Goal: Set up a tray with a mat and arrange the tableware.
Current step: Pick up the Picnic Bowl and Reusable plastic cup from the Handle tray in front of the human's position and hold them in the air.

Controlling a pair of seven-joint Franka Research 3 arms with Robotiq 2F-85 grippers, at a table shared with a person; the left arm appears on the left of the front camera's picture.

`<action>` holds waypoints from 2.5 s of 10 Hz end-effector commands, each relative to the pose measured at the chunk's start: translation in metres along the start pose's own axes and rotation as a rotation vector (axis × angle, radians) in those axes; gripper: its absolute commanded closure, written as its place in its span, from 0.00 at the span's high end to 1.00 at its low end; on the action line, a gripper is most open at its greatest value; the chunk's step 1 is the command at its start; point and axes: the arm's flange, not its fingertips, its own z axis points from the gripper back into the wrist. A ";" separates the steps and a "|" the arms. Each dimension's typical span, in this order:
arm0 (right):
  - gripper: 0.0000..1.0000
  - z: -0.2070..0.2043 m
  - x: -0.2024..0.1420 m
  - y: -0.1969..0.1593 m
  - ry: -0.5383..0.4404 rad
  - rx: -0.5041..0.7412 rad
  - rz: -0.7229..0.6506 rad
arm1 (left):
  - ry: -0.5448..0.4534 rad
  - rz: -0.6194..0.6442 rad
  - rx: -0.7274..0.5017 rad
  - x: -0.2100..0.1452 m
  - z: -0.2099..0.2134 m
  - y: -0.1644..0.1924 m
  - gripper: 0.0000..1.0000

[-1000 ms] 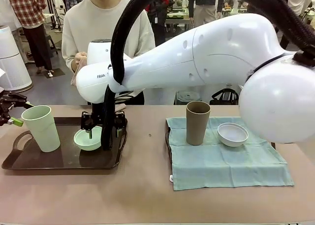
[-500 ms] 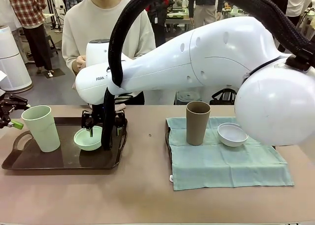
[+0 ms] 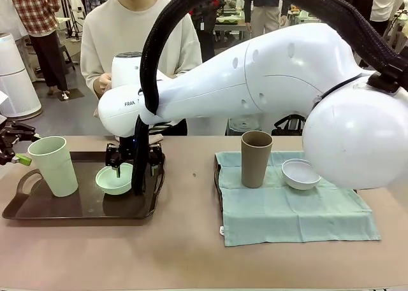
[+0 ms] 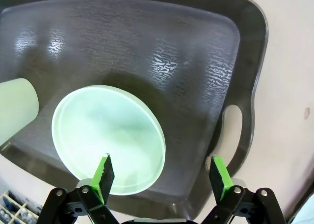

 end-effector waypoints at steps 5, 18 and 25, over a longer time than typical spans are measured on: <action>1.00 -0.013 0.005 0.012 -0.110 -0.025 -0.039 | -0.022 0.059 0.047 -0.022 -0.030 -0.001 1.00; 1.00 -0.018 0.008 0.005 -0.096 -0.011 -0.038 | -0.051 0.108 -0.048 -0.030 -0.067 -0.009 1.00; 1.00 -0.020 0.009 0.006 -0.082 -0.003 -0.040 | -0.086 0.056 -0.078 -0.022 -0.076 -0.020 1.00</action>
